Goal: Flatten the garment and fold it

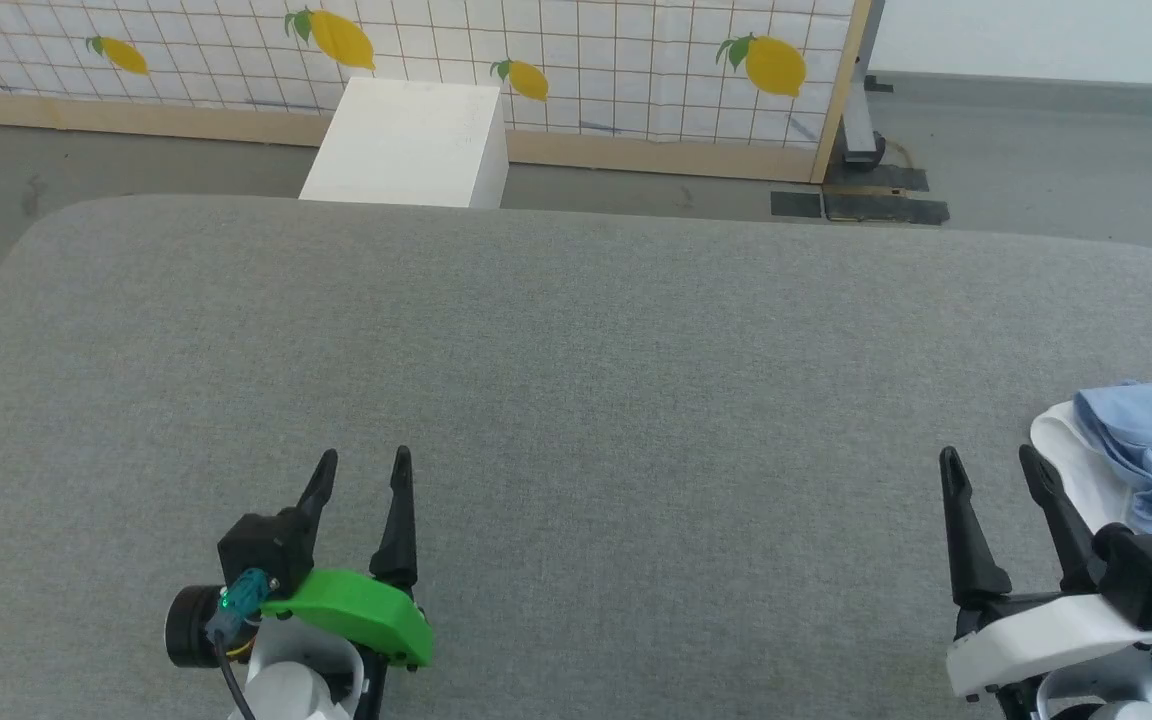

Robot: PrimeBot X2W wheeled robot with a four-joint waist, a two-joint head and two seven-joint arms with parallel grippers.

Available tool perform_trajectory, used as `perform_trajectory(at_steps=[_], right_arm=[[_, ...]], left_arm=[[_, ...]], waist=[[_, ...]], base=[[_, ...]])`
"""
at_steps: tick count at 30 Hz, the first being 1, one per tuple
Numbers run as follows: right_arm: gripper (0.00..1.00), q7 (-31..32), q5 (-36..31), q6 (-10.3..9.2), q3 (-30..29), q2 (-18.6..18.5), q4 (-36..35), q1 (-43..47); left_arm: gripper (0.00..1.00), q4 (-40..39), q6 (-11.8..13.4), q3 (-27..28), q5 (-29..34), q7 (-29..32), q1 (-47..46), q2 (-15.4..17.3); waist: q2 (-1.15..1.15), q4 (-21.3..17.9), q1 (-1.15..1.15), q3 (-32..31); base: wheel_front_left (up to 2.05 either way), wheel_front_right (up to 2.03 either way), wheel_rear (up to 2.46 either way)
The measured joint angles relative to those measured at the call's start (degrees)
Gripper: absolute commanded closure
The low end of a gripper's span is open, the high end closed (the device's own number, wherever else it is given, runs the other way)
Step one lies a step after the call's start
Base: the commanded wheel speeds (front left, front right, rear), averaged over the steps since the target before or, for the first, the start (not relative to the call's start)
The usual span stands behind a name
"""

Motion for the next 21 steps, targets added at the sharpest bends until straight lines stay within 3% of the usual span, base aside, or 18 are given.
perform_trajectory(at_steps=[1,2,21], right_arm=[[0.0,0.0,0.0,0.0,0.0,0.0,0.1,0.0],[1.0,0.0,0.0,0.0,0.1,0.0,0.1,0.0],[1.0,0.5,-0.4,0.0,0.2,0.0,0.1,0.0]], left_arm=[[0.0,0.0,0.0,0.0,0.0,0.0,0.0,0.0],[1.0,0.1,0.0,0.0,0.0,0.0,0.0,0.0],[1.0,-0.9,0.0,0.1,0.6,1.0,0.0,0.0]], waist=[[0.0,0.0,0.0,0.0],[0.0,0.1,0.0,0.0],[0.0,-0.3,0.0,-0.1]], base=[[0.0,0.0,0.0],[0.0,0.0,0.0],[0.0,0.0,0.0]])
